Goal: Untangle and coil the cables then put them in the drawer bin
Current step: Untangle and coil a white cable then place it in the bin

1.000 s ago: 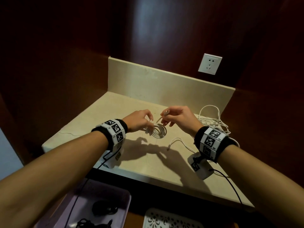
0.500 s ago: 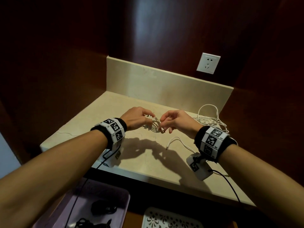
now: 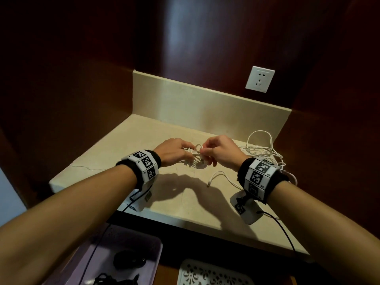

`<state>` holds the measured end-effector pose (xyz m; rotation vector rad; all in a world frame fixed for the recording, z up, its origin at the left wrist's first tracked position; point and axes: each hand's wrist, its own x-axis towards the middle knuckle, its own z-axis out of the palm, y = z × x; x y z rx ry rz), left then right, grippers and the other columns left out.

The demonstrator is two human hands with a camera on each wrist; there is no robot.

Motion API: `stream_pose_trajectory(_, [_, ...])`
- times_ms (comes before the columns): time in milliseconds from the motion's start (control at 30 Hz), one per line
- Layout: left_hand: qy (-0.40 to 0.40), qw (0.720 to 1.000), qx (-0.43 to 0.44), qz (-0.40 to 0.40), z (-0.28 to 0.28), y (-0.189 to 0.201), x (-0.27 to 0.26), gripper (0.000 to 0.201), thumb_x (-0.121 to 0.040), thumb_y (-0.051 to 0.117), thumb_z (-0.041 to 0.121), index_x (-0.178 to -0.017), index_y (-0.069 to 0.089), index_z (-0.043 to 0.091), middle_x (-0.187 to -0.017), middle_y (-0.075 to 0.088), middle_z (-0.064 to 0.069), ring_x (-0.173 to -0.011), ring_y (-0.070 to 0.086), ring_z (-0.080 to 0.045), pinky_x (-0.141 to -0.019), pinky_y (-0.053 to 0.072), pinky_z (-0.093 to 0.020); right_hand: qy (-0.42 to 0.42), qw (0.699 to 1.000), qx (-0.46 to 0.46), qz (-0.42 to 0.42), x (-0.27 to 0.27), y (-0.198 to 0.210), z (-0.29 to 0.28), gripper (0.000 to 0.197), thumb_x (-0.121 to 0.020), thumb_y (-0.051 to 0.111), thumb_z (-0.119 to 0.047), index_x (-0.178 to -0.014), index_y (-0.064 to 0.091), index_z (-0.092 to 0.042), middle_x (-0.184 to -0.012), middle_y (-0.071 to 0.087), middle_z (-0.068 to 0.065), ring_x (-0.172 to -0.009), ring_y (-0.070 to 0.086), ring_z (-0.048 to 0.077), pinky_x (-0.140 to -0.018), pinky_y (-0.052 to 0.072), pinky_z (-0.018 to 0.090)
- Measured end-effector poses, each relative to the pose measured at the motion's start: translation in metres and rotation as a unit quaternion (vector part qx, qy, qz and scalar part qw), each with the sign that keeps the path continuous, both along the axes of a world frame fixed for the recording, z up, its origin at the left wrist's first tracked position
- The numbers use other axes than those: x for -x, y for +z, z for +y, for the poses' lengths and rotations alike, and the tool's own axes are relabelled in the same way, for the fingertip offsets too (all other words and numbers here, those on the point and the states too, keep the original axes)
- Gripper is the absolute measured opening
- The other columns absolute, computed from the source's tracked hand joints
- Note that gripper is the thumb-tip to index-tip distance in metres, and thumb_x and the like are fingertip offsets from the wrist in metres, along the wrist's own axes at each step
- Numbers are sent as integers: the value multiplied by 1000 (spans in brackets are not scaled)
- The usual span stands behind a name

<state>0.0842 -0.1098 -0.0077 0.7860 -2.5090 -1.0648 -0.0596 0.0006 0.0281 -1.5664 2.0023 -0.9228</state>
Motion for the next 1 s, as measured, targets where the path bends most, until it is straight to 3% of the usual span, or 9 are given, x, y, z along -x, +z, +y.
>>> stream_pose_trajectory(100, [0,999,-34,19,0,-2,2,22,-82,67,22,-103,70,26,-91,73,-2,-89,67,-19,-85,51,-32,-27,998,41,27,2,-8,-3,12,-88,63,-5,-77,63,-9,-64,68,5,-54,65,19,-53,54,31])
stream_pose_trajectory(233, [16,996,-70,59,1,0,3,23,-73,63,30,-94,69,22,-85,69,-1,-81,63,-19,-78,51,-32,-40,995,81,47,5,-20,-4,15,-87,62,-5,-76,61,-15,-64,71,3,-58,70,16,-66,59,37])
stream_pose_trajectory(367, [25,992,-88,89,3,5,4,26,-65,58,33,-86,66,22,-85,66,-4,-77,61,-17,-72,51,-30,-61,986,136,80,2,-26,-6,12,-87,66,-11,-77,62,-17,-64,70,1,-55,67,9,-65,55,33])
stream_pose_trajectory(500, [36,991,-86,94,2,8,3,22,-65,57,33,-83,64,23,-86,66,-7,-78,62,-20,-73,52,-33,-67,975,176,115,1,-31,-7,10,-84,69,-14,-78,64,-20,-64,70,-2,-66,68,20,-71,56,41])
stream_pose_trajectory(633, [44,993,-70,89,1,10,3,23,-64,57,33,-84,64,23,-83,68,-5,-81,66,-23,-76,54,-37,-60,977,170,113,2,-32,-8,14,-80,72,-10,-76,64,-20,-66,69,-2,-69,69,18,-73,56,41])
stream_pose_trajectory(800, [54,997,-9,57,-3,10,3,10,-82,62,25,-91,63,23,-85,66,-1,-86,64,-23,-77,51,-35,-47,984,148,91,5,-28,-11,12,-82,69,-10,-81,65,-20,-70,72,-1,-66,70,13,-71,58,36])
stream_pose_trajectory(900, [57,997,20,44,-3,10,2,12,-83,62,24,-94,64,23,-86,67,-1,-86,64,-21,-79,50,-35,-30,989,121,74,3,-22,-9,3,-88,66,-16,-85,64,-16,-71,73,1,-64,71,11,-60,53,27])
stream_pose_trajectory(1000, [52,997,37,40,-1,11,2,12,-84,63,26,-95,64,23,-84,67,-1,-85,63,-22,-77,49,-34,-26,993,108,42,5,-19,-8,10,-91,63,-12,-81,62,-13,-71,73,3,-65,71,15,-51,49,25])
